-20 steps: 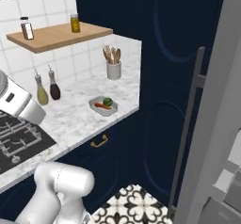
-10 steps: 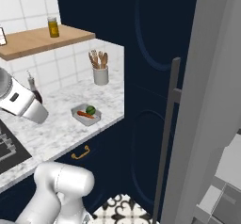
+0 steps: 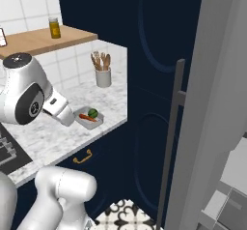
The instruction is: Take the meat container that has the steak and place it on the second highest rack of the freezer. Then take the vegetable container that has the carrot and avocado and place it on the highest rack of the freezer.
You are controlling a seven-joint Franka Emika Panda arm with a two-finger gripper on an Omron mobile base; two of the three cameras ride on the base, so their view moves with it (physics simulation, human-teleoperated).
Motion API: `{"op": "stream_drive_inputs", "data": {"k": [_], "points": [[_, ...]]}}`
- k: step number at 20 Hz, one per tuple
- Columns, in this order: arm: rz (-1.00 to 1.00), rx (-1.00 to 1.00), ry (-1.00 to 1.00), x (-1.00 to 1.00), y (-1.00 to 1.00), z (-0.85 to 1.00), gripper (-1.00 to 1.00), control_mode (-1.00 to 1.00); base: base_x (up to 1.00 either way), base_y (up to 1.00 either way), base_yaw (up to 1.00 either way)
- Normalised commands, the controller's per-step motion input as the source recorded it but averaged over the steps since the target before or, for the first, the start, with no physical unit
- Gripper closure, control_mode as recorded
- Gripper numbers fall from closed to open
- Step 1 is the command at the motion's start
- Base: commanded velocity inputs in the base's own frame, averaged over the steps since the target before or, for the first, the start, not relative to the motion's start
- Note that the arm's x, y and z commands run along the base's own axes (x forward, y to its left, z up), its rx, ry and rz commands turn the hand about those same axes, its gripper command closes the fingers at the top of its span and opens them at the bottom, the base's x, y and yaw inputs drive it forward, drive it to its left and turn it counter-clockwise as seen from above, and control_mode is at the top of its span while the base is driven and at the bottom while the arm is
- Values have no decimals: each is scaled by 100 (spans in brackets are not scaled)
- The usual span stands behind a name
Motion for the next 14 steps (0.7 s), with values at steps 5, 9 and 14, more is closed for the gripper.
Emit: {"op": "stream_drive_inputs", "data": {"k": [5,9,14], "points": [[-1,3,0,85,0,-64,-100,-100,0,0,0],[0,1,5,83,0,-39,-100,-100,0,0,0],[0,0,20,83,13,-42,-100,-100,0,0,0]]}}
